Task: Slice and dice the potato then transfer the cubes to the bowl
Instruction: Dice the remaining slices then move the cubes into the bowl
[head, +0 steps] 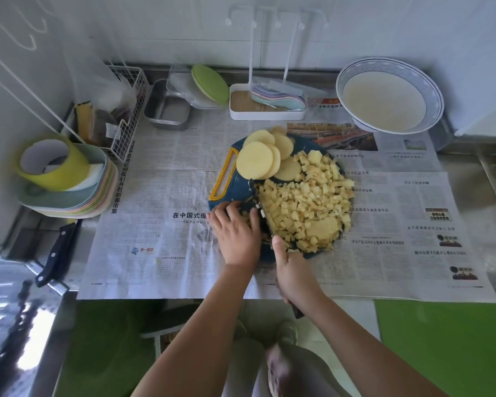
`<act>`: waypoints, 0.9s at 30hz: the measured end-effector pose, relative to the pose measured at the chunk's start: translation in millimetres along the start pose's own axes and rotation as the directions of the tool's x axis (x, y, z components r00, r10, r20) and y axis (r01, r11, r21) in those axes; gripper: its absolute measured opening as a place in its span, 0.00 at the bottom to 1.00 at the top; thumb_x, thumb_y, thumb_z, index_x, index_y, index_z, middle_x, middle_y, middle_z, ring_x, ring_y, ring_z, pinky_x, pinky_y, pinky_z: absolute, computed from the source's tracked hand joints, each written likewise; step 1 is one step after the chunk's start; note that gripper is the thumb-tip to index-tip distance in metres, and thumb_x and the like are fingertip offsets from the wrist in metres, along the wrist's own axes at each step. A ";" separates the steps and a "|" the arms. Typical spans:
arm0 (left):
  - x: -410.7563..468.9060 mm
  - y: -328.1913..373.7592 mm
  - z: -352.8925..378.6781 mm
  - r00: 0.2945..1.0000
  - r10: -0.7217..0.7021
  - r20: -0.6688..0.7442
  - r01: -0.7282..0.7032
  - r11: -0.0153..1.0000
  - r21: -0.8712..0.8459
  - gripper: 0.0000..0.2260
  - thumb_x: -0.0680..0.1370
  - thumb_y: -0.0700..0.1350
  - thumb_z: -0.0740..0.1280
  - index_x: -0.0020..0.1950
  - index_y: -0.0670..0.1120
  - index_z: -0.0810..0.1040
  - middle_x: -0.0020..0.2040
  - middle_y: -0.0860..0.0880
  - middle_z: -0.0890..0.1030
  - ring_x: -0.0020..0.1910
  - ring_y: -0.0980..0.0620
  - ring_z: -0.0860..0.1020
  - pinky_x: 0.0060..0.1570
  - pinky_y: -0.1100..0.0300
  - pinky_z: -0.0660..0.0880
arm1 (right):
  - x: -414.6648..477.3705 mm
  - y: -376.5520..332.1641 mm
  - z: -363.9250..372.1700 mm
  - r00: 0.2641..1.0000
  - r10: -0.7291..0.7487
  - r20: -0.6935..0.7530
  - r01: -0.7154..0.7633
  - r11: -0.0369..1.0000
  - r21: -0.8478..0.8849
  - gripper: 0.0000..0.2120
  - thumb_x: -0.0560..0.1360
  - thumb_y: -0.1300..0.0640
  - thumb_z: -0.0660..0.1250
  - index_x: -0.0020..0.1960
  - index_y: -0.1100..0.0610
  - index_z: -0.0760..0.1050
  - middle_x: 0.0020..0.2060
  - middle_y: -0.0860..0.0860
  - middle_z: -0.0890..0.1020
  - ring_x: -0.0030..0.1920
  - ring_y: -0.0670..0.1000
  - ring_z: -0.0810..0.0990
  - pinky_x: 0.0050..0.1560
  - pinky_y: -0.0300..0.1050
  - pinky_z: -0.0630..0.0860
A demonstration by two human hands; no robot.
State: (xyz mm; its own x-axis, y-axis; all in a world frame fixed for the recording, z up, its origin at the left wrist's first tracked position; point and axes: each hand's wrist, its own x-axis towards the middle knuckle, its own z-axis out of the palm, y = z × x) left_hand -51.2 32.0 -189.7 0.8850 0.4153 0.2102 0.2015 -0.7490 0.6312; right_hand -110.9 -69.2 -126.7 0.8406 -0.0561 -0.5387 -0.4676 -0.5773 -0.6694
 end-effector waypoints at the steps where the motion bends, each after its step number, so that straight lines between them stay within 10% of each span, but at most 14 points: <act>1: -1.1 0.2 0.4 1.000 0.021 -0.011 -0.021 1.000 0.016 0.19 0.78 0.54 0.58 0.54 0.38 0.76 0.53 0.39 0.75 0.58 0.43 0.65 0.65 0.38 0.65 | 0.2 -1.3 1.3 1.000 0.029 0.005 -0.029 0.999 0.042 0.32 0.80 0.38 0.46 0.27 0.58 0.63 0.22 0.51 0.69 0.24 0.49 0.69 0.27 0.42 0.64; 12: -2.3 6.0 -0.6 1.000 -0.010 -0.009 0.011 0.999 0.045 0.14 0.77 0.46 0.55 0.54 0.40 0.75 0.50 0.39 0.75 0.56 0.40 0.69 0.62 0.37 0.68 | 17.8 -12.7 -1.5 0.996 -0.092 0.005 0.089 0.956 -0.278 0.31 0.82 0.41 0.45 0.28 0.58 0.63 0.25 0.51 0.69 0.26 0.48 0.67 0.28 0.39 0.62; 21: -0.8 7.4 -6.9 0.997 -0.055 0.062 0.055 0.998 -0.006 0.16 0.78 0.50 0.55 0.54 0.41 0.75 0.53 0.40 0.75 0.56 0.40 0.69 0.63 0.37 0.65 | -3.0 19.5 -16.1 1.000 -0.008 0.012 0.008 0.999 0.038 0.31 0.79 0.36 0.49 0.28 0.58 0.59 0.21 0.52 0.63 0.20 0.47 0.63 0.26 0.43 0.62; 27: 9.1 -3.9 -30.3 0.984 0.010 0.179 0.017 0.989 -0.148 0.17 0.82 0.46 0.53 0.62 0.41 0.75 0.57 0.44 0.77 0.56 0.45 0.69 0.59 0.59 0.59 | -1.7 15.6 -19.7 0.991 -0.034 0.126 0.012 0.985 0.172 0.36 0.73 0.30 0.47 0.31 0.61 0.69 0.19 0.53 0.67 0.19 0.51 0.66 0.26 0.44 0.66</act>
State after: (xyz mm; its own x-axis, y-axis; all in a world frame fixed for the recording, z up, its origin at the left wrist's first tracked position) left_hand -56.7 54.3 -167.7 0.9478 0.3087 0.0798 0.1520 -0.6574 0.7381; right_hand -114.2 -94.1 -126.2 0.8146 0.0667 -0.5761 -0.4978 -0.4293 -0.7536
